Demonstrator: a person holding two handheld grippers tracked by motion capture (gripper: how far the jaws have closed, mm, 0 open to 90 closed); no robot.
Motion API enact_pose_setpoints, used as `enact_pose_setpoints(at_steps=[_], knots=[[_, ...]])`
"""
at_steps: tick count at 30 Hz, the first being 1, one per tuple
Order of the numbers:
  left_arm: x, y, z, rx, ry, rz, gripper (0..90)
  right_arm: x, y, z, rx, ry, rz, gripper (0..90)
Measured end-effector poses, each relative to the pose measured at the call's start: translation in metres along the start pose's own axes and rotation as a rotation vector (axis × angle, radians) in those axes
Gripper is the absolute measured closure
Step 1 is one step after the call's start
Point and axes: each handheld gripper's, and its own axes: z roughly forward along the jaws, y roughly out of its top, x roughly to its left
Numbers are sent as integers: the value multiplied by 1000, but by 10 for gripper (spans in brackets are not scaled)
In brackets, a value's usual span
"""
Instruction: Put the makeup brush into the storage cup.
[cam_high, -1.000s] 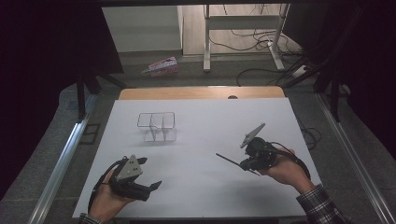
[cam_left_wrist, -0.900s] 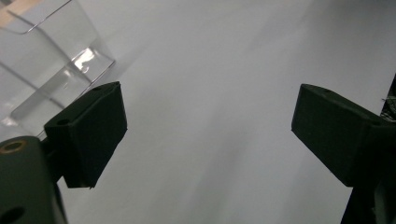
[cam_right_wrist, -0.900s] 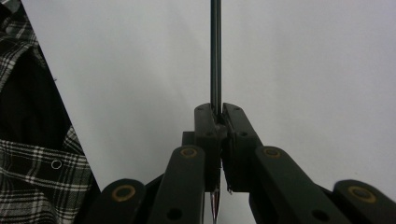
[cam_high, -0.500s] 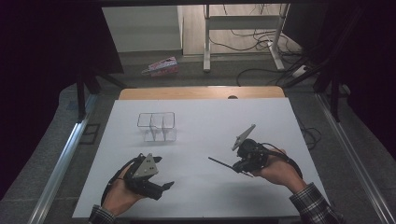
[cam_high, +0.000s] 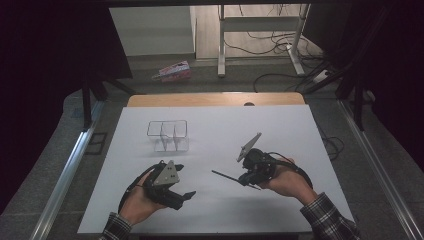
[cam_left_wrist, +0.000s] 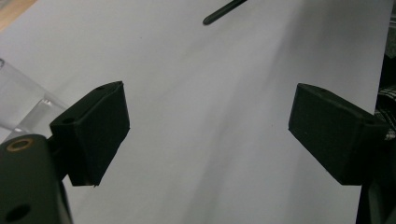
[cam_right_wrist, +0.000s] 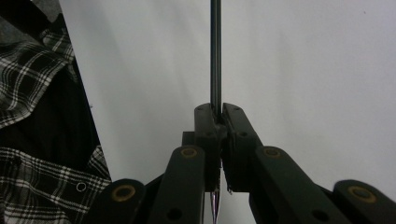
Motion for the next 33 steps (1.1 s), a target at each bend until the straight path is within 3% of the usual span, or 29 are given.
enact_pose_setpoints(at_steps=[12, 20, 33], knots=[[-3, 16, 15, 2, -33, 53, 200, 7, 20, 6, 6, 52, -35, 855], [-7, 26, 24, 15, -41, 110, 256, 13, 33, 11, 19, 85, -62, 855], [-14, 28, 35, 54, -58, 186, 451, 20, 43, 17, 35, 124, -99, 855]])
